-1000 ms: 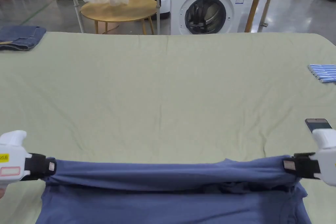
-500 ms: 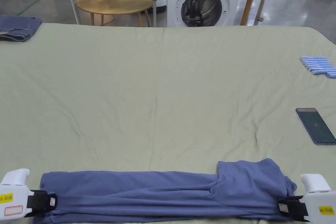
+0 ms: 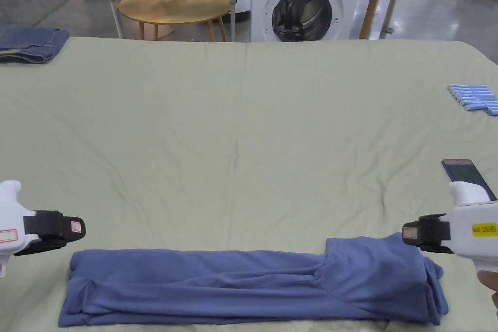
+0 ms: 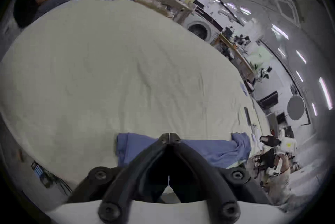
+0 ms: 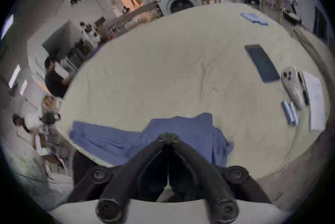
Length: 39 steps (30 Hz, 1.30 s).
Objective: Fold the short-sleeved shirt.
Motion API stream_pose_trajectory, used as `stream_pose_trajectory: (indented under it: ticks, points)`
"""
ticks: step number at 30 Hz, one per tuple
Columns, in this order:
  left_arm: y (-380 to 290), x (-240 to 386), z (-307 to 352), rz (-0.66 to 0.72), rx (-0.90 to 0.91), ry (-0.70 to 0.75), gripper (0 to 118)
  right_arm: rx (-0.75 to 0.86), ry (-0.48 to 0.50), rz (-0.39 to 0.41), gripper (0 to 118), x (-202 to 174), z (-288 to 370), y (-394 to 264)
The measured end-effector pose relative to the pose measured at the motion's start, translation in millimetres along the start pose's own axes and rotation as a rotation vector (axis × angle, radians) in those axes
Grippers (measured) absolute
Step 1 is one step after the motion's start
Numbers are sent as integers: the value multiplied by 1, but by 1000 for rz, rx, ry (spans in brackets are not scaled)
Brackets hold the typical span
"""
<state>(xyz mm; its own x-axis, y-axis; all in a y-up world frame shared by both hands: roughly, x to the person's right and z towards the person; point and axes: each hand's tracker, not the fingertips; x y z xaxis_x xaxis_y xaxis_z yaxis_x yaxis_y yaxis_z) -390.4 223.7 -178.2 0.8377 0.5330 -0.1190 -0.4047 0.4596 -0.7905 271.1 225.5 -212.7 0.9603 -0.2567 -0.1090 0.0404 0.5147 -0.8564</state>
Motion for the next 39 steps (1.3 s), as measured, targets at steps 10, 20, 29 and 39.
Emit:
stream_pose_trajectory:
  ticks: [10,20,29,39]
  points:
    - [0,-43,-20,3,-207,-8,102,-31,66,45,0,-29,-11,-6]
    - [-37,-85,-58,221,-336,-122,118,-93,150,72,0,-46,-34,-10]
    - [-30,-49,-68,112,-380,-77,4,-113,168,96,0,-61,-38,-7]
    - [-1,68,-30,-201,-347,-171,4,-73,157,83,0,-42,-22,-5]
